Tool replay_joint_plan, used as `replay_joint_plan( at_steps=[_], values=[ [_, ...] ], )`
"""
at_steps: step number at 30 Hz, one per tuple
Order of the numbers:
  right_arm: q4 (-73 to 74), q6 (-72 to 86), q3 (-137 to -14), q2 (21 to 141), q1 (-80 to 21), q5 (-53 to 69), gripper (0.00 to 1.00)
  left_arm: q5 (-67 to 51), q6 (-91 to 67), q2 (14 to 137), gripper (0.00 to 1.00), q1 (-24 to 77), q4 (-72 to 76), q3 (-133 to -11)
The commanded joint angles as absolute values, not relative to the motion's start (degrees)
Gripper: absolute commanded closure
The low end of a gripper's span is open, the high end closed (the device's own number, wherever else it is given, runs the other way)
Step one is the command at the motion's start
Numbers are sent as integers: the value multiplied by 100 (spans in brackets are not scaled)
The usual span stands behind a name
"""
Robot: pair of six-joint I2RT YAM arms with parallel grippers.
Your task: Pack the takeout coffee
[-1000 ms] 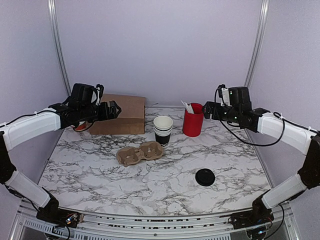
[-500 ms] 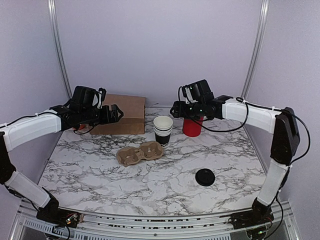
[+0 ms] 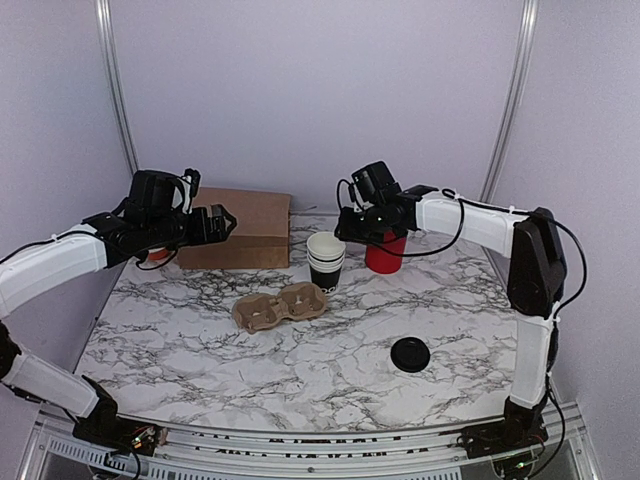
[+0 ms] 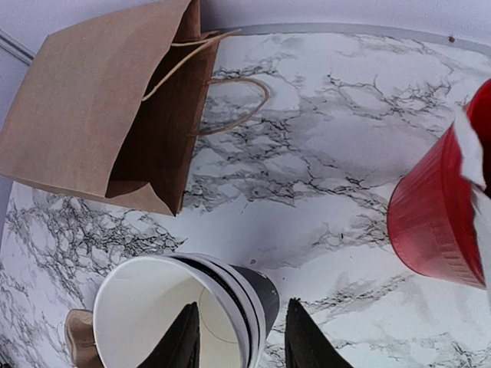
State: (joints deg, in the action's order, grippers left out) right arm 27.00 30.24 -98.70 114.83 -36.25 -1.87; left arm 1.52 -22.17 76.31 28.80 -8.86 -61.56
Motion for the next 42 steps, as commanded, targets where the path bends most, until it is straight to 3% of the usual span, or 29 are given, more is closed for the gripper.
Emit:
replay_joint_plan(
  at_steps=[1, 13, 25, 42],
  values=[
    [3100, 3094, -10364, 11698, -3827, -343, 66, 274, -2122, 7415, 1, 2885, -970, -6058],
    [3528, 3192, -10523, 11722, -3946, -814, 74, 242, -2183, 7228, 1, 2884, -962, -5968],
    [3556, 3182, -10691, 11685, -3955, -684, 95, 202, -2208, 7354, 1, 2889, -941, -5972],
    [3638, 3093, -10960, 11316, -3955, -788, 100, 48, -2302, 7512, 1, 2886, -878, -5999]
  ],
)
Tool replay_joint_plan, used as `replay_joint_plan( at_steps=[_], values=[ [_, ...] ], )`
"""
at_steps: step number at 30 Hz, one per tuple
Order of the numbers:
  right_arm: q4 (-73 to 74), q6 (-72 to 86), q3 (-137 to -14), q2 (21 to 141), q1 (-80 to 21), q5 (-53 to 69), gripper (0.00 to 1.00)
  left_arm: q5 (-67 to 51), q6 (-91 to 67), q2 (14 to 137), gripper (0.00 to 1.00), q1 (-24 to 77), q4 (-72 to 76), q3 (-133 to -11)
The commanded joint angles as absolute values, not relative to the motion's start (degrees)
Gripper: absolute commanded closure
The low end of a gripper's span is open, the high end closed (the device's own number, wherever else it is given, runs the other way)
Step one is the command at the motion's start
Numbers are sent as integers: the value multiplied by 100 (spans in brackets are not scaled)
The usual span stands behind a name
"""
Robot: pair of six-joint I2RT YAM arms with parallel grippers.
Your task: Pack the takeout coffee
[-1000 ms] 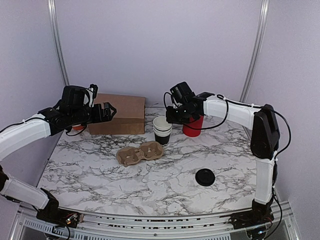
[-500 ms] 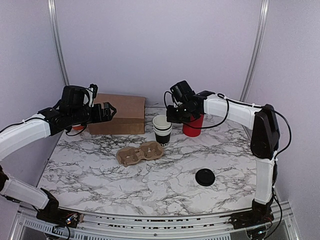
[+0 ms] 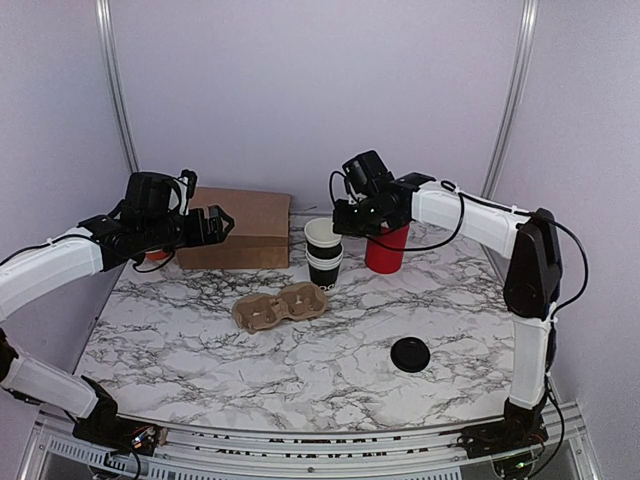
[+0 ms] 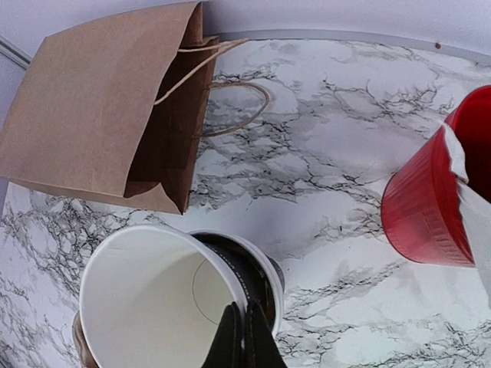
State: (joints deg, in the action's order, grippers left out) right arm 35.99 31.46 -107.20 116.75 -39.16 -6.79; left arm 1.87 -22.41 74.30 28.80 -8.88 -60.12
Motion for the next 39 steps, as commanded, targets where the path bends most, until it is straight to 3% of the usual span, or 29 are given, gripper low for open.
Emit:
replay_joint_plan(
  at_steps=[1, 16, 29, 39],
  values=[
    [3639, 3068, -10963, 11275, -3955, -797, 100, 21, -2318, 7522, 1, 2891, -859, -6007],
    [3840, 2607, -10682, 10262, -3910, -696, 100, -118, -2396, 7973, 1, 2883, -694, -6618],
    [3687, 2499, -7918, 8485, -3762, -117, 100, -629, -2308, 8631, 1, 2889, -383, -7620],
    [2649, 2706, -6460, 8367, -3762, -100, 100, -569, -2146, 8249, 1, 2885, -367, -7223]
  ],
)
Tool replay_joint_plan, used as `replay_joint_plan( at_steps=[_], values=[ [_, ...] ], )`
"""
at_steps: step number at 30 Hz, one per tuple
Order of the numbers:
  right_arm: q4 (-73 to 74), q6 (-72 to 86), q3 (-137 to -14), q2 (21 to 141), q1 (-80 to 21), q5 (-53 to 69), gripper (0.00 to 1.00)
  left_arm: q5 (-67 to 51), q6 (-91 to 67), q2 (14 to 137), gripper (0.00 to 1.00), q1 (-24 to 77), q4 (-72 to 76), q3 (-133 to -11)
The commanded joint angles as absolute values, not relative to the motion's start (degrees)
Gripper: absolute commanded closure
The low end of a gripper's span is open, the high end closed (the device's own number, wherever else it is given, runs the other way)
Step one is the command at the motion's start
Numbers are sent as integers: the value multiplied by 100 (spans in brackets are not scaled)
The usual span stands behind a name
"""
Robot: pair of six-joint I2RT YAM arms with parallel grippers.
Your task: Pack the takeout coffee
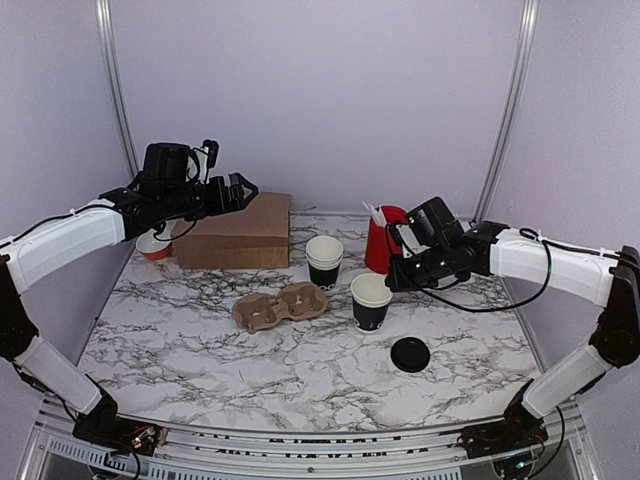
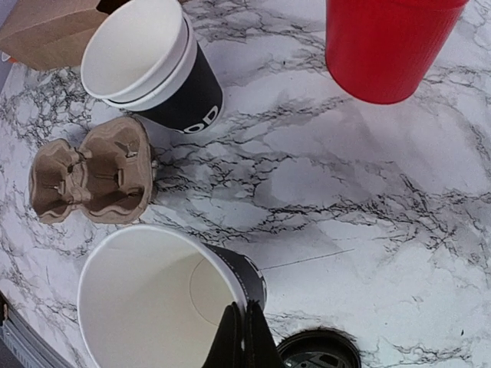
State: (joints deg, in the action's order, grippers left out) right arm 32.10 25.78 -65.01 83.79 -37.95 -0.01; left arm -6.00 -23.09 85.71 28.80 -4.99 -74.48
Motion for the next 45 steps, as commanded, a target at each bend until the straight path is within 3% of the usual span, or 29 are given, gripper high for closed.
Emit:
replay_joint_plan(
  at_steps=[1, 18, 34, 39, 45],
  values=[
    [2654, 2726, -6441, 8409, -3762, -185, 100, -518, -2122, 8181, 1, 2888, -380, -7171],
    [2573, 2988, -6037, 8577, -3762, -294, 92, -376, -2107, 8149, 1, 2888, -269, -6952],
    [3587, 3005, -5838, 7519, -3762, -808, 23, -359, -2070, 8147, 1, 2891, -264, -6905],
    [3728, 3161, -5372, 7063, -3762, -870, 9, -320, -2062, 8182, 1, 2883, -272, -6900],
    [3554, 3285, -4674, 6777, -3763, -895, 7, -356, -2092, 8217, 1, 2887, -229, -6841]
  ],
)
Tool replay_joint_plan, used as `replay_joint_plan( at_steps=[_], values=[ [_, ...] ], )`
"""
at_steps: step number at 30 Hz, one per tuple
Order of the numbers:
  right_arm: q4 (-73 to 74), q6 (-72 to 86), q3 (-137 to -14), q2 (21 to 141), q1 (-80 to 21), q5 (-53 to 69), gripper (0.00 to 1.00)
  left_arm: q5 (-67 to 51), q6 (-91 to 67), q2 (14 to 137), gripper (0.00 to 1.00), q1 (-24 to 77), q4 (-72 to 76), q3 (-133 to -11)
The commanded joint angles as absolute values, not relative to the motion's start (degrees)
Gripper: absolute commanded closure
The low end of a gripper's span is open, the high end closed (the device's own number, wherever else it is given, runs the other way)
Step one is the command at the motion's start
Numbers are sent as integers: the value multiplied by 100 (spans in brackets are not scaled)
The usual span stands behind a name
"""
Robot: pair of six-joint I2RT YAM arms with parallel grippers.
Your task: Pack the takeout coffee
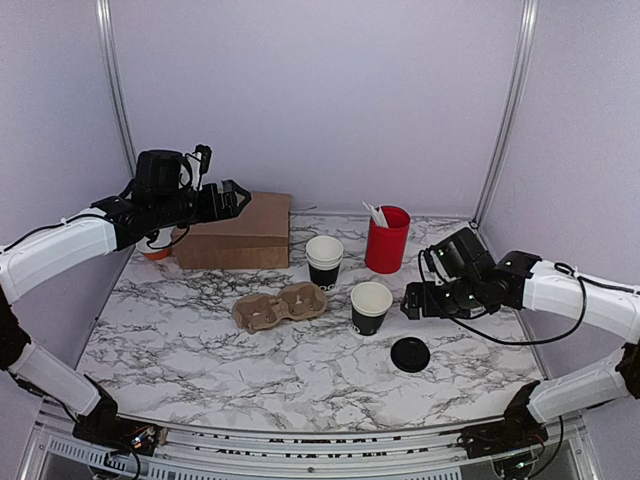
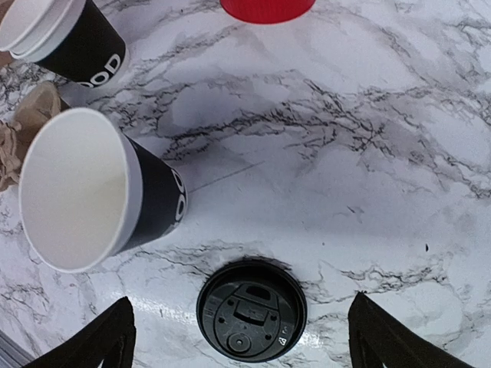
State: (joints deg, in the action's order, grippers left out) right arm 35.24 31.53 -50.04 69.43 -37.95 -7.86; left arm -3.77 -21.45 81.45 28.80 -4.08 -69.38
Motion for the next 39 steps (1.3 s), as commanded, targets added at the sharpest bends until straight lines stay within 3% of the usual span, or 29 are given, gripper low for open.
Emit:
replay_joint_plan(
  at_steps=[1, 12, 39],
  values=[
    [3518, 3305, -4562, 6764, -3762, -892, 7, -366, -2087, 8211, 1, 2890, -233, -6830],
    [3525, 3554, -4566, 7625, -4229, -1133, 8, -109, -1912, 8062, 1, 2885, -255, -6552],
    [3210, 3737, -4558, 8352, -4366, -825, 11, 88, -1745, 8052, 1, 2887, -352, -6538]
  ],
)
